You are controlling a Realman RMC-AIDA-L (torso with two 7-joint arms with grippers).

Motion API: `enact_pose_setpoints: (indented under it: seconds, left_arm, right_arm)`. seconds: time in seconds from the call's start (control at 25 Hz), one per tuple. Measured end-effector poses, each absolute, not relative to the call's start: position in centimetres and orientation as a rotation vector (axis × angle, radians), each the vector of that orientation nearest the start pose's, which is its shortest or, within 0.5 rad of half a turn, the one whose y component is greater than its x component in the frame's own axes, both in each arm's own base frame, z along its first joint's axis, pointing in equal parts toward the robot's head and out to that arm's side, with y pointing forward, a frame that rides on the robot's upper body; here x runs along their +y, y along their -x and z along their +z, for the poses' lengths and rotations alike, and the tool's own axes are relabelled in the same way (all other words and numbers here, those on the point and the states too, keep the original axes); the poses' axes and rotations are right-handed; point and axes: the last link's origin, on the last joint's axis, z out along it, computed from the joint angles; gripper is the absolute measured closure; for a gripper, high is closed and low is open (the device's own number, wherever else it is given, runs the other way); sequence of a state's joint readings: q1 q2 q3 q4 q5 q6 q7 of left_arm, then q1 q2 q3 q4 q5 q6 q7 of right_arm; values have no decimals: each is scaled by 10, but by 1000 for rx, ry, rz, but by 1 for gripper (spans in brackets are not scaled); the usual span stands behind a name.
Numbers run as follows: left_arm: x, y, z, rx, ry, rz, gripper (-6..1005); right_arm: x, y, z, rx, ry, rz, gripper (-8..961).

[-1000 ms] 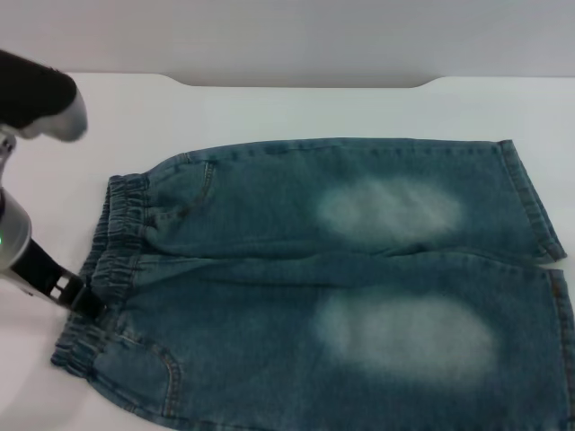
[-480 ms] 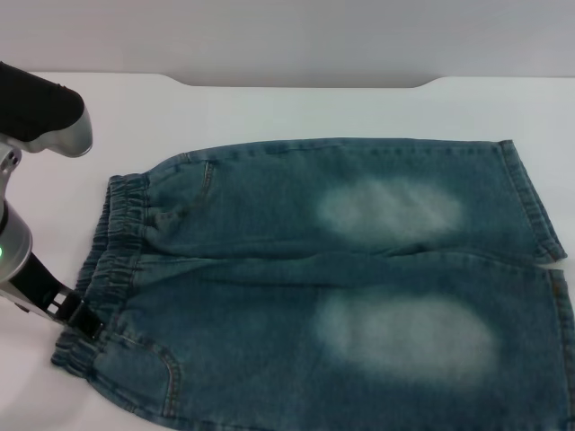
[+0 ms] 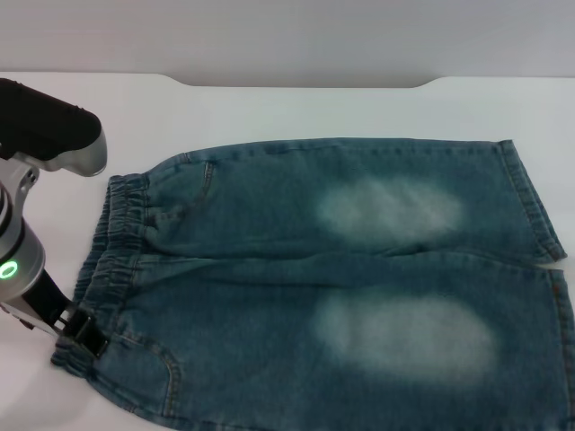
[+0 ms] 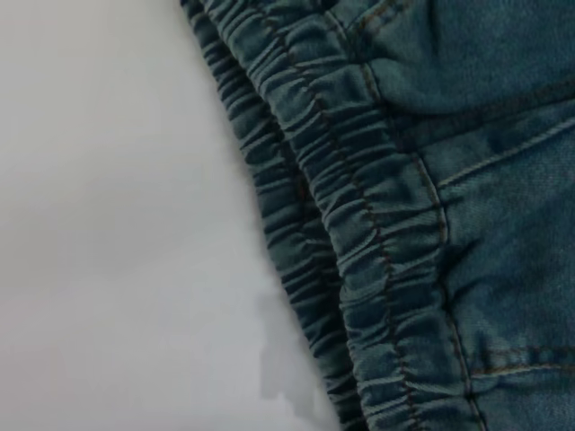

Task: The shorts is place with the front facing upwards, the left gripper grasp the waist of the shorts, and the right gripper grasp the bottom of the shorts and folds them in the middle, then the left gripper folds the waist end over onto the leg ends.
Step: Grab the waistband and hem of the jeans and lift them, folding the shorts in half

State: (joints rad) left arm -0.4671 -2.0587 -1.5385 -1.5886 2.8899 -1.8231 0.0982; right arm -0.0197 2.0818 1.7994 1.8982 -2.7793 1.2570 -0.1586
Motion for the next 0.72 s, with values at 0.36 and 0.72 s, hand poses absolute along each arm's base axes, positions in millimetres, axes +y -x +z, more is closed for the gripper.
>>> enact_pose_setpoints:
  seconds: [0.36, 0.72]
  left_arm:
    - [303, 213, 13, -1264, 2116, 917, 154]
    - [301, 212, 6, -1253, 2128, 942, 154]
  right_arm:
    - [280, -272, 110, 1251, 1726, -128, 324]
    - [279, -273, 111, 1245, 1729, -137, 335]
